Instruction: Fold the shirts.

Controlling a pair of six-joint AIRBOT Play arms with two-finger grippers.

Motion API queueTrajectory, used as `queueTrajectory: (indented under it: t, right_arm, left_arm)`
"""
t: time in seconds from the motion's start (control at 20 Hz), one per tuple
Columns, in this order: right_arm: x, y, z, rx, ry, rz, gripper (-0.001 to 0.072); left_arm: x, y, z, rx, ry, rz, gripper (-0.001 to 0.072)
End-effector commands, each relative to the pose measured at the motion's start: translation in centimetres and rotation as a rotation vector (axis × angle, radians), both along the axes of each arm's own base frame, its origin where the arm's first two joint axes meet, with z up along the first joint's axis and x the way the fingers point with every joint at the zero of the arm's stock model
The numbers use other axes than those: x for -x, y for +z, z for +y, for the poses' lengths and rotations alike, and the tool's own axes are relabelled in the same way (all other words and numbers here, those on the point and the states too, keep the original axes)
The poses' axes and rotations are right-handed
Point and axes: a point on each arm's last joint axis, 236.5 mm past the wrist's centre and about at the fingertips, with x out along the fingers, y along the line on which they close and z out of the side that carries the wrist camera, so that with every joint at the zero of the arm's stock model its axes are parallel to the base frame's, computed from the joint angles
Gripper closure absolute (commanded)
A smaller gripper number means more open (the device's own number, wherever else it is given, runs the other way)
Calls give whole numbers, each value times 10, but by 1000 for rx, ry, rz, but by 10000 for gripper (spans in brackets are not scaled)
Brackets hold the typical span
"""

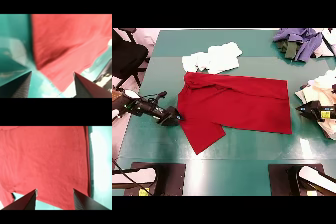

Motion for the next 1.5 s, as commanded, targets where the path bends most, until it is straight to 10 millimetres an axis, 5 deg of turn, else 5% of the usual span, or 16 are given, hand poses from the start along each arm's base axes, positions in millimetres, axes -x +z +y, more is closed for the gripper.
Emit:
queueTrajectory:
  t: [0.0, 0.1, 0.2, 0.25, 0.35, 0.4, 0.65, 0.95, 1.25, 1.3, 1.45]
  right_arm:
    - [1, 1, 2, -2, 0, -4, 184]
    - [1, 1, 1, -2, -1, -5, 185]
    - [0, 0, 0, 1, -3, -4, 184]
    - [1, -1, 0, 5, -2, -1, 185]
    - [7, -6, -4, 29, 1, 28, 185]
    - [11, -11, -8, 47, -3, 57, 185]
    - [31, -32, -6, 40, -4, 160, 184]
    - [71, -73, 26, -103, 4, 321, 183]
    - [78, -84, 32, -107, -15, 341, 185]
    - [77, -86, 34, -95, -1, 334, 225]
    - [58, -79, 45, -82, 43, 260, 577]
  left_arm:
    - [-1, -12, -16, 29, 43, -36, 87]
    - [13, -15, -35, 36, -20, -13, 89]
    - [13, -17, -50, 20, -45, -28, 173]
    - [8, -15, -56, 13, -37, -46, 277]
    - [-2, -1, -61, 5, -16, -114, 596]
    - [-6, 9, -60, -1, -16, -155, 682]
    - [1, 43, -51, -58, -36, -239, 683]
    - [6, 45, -54, -45, -49, -228, 683]
    - [6, 45, -54, -45, -55, -232, 683]
    - [6, 46, -54, -42, -53, -232, 683]
    - [4, 52, -61, -6, -37, -232, 683]
